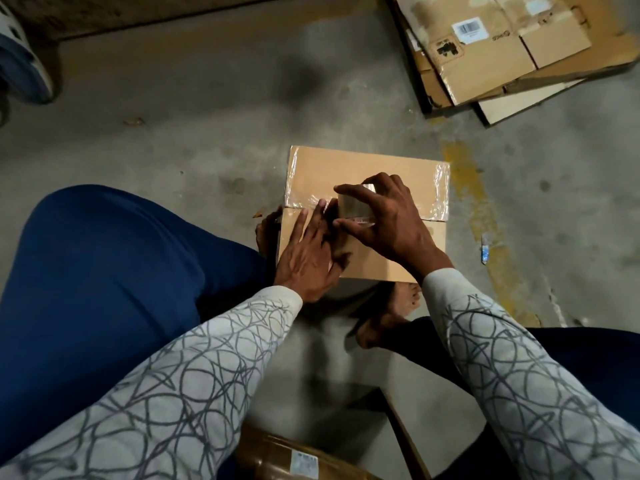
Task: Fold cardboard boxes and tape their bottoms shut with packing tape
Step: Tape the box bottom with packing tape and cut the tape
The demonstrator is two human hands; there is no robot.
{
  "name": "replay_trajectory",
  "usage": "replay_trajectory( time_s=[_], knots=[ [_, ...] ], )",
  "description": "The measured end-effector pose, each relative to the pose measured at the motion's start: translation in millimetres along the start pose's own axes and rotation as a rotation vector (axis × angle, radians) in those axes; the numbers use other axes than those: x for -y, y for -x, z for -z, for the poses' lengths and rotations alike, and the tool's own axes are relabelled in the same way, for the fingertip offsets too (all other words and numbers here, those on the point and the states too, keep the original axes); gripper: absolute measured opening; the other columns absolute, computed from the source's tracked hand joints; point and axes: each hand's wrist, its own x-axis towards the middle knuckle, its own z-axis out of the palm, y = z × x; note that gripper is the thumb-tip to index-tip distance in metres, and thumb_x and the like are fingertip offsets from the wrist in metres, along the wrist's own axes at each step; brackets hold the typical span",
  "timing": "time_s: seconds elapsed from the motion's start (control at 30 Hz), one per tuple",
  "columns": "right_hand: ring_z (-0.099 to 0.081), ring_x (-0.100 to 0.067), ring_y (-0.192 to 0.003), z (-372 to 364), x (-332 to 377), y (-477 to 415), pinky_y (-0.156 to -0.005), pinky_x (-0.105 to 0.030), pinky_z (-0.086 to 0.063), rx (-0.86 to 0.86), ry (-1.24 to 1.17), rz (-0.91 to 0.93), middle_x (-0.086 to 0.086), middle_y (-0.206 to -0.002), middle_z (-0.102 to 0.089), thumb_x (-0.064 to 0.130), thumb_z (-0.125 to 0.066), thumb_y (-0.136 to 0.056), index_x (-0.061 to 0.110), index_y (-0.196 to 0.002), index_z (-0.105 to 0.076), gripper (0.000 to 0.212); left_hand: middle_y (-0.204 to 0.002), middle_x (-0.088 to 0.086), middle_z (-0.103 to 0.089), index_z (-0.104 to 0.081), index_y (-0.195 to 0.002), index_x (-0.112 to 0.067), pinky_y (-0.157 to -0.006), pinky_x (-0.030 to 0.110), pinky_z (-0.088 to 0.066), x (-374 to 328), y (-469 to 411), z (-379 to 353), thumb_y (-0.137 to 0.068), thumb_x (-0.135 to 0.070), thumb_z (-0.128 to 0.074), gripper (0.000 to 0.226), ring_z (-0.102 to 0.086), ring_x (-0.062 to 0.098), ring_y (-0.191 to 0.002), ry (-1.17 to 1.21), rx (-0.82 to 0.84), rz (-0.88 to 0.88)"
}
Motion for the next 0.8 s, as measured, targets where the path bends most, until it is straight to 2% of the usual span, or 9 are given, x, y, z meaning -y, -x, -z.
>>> replay_trajectory(
  time_s=[0.03, 0.13, 0.2, 0.27, 0.33, 0.43, 0.63, 0.73, 0.8],
  knots=[
    [-0.047, -0.026, -0.106, 2, 1, 1, -0.087, -0.038, -0.044, 0.019, 0.005, 0.007, -0.01, -0.116, -0.055, 0.054, -0.07, -0.085, 0.033, -0.137, -0.059, 0.057, -0.166, 0.015, 0.006, -0.018, -0.159, -0.008, -0.124, 0.041, 0.014, 1, 2, 0, -0.099, -0.061, -0.029, 0.081, 0.018, 0.02, -0.153, 0.014, 0.019, -0.035],
    [-0.046, -0.028, -0.106, 4, 4, 1, -0.087, -0.039, -0.044, 0.062, 0.027, 0.034, -0.011, -0.118, -0.053, 0.043, -0.076, -0.083, 0.033, -0.14, -0.055, 0.062, -0.165, 0.017, 0.019, 0.005, -0.159, -0.007, -0.125, 0.047, 0.006, 7, 0, 5, -0.088, -0.081, -0.024, 0.107, 0.026, 0.025, -0.151, 0.062, 0.224, -0.048],
    [-0.046, -0.03, -0.104, 3, 5, 0, -0.085, -0.039, -0.043, 0.087, 0.083, 0.062, -0.012, -0.118, -0.052, 0.027, -0.078, -0.08, 0.033, -0.141, -0.054, 0.066, -0.16, 0.021, 0.03, 0.015, -0.157, -0.005, -0.124, 0.05, 0.011, 9, -4, 6, -0.078, -0.091, -0.031, 0.126, 0.036, 0.029, -0.147, -0.005, 0.329, -0.052],
    [-0.046, -0.032, -0.102, 4, 3, -3, -0.081, -0.038, -0.04, 0.097, 0.146, 0.074, -0.013, -0.115, -0.051, 0.004, -0.073, -0.073, 0.031, -0.142, -0.053, 0.077, -0.156, 0.025, 0.035, 0.018, -0.155, -0.002, -0.121, 0.051, 0.017, 7, -6, 8, -0.071, -0.087, -0.05, 0.137, 0.04, 0.036, -0.143, -0.126, 0.413, -0.077],
    [-0.046, -0.033, -0.1, 4, 5, -3, -0.078, -0.038, -0.038, 0.085, 0.193, 0.083, -0.013, -0.113, -0.052, -0.006, -0.067, -0.067, 0.03, -0.142, -0.053, 0.085, -0.158, 0.029, 0.029, 0.014, -0.155, 0.001, -0.121, 0.053, 0.016, 4, -5, 13, -0.073, -0.072, -0.063, 0.134, 0.036, 0.041, -0.144, -0.223, 0.456, -0.062],
    [-0.046, -0.033, -0.1, 4, 7, 0, -0.08, -0.039, -0.038, 0.104, 0.265, 0.08, -0.014, -0.113, -0.052, -0.006, -0.064, -0.067, 0.03, -0.14, -0.054, 0.082, -0.158, 0.03, 0.027, 0.014, -0.153, 0.005, -0.122, 0.054, 0.01, 0, -5, 15, -0.075, -0.058, -0.069, 0.13, 0.032, 0.043, -0.146, -0.247, 0.443, -0.055],
    [-0.046, -0.035, -0.103, 35, -33, 16, -0.086, -0.043, -0.038, 0.131, 0.409, 0.06, -0.012, -0.111, -0.051, 0.005, -0.055, -0.079, 0.042, -0.129, -0.065, 0.063, -0.16, 0.024, 0.03, 0.021, -0.153, 0.002, -0.124, 0.051, 0.007, 3, -3, 21, -0.062, -0.051, -0.085, 0.149, 0.026, 0.039, -0.149, -0.227, 0.439, -0.054],
    [-0.046, -0.034, -0.106, 47, -37, 28, -0.094, -0.044, -0.037, 0.149, 0.489, 0.014, -0.01, -0.116, -0.051, 0.009, -0.043, -0.082, 0.048, -0.136, -0.056, 0.068, -0.16, 0.022, 0.031, 0.021, -0.153, 0.0, -0.124, 0.05, 0.005, 4, -2, 23, -0.064, -0.047, -0.084, 0.146, 0.027, 0.037, -0.149, -0.194, 0.453, -0.054],
    [-0.047, -0.034, -0.111, 48, -36, 35, -0.098, -0.046, -0.036, 0.137, 0.482, -0.045, -0.01, -0.124, -0.051, 0.005, -0.048, -0.078, 0.046, -0.145, -0.045, 0.079, -0.16, 0.021, 0.031, 0.02, -0.154, 0.0, -0.124, 0.051, 0.004, 0, -4, 24, -0.067, -0.047, -0.081, 0.142, 0.027, 0.037, -0.149, -0.194, 0.457, -0.038]
  ],
)
